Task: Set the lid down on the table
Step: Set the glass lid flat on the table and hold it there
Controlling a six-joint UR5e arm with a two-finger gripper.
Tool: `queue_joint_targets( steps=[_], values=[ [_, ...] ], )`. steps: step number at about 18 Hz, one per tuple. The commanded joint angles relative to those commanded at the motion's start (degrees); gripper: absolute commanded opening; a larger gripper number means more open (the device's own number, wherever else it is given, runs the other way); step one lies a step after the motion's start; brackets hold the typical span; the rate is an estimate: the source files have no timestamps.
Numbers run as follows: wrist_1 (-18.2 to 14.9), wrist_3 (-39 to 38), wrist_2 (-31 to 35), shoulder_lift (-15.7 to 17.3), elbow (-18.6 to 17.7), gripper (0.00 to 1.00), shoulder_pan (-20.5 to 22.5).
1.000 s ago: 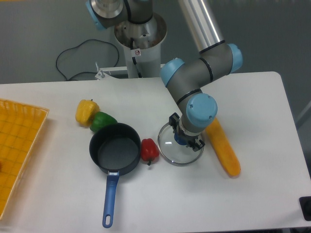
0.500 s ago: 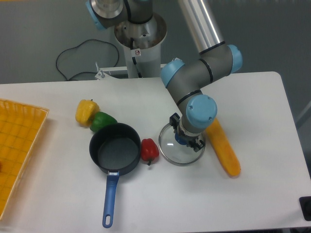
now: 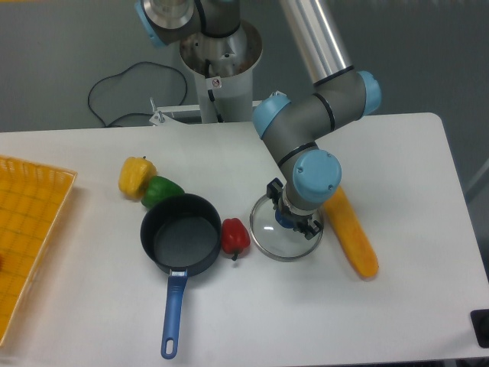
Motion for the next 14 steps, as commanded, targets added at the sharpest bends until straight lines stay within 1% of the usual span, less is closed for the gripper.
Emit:
queue_joint_targets(
  steps=[2, 11, 12, 13, 14],
  values=[
    [0.0, 0.0, 0.1, 0.0, 0.0, 0.72, 0.0],
    [0.0, 0.0, 0.1, -0.1, 0.0, 0.72, -0.1],
    [0.0, 0.0, 0.1, 0.0, 0.1, 0.75, -0.1],
    [0.0, 0.1, 0.1, 0.3, 0.6, 0.91, -0.2],
    [-0.1, 0.1, 0.2, 0.7, 1.0, 1.00, -0.2]
  ],
)
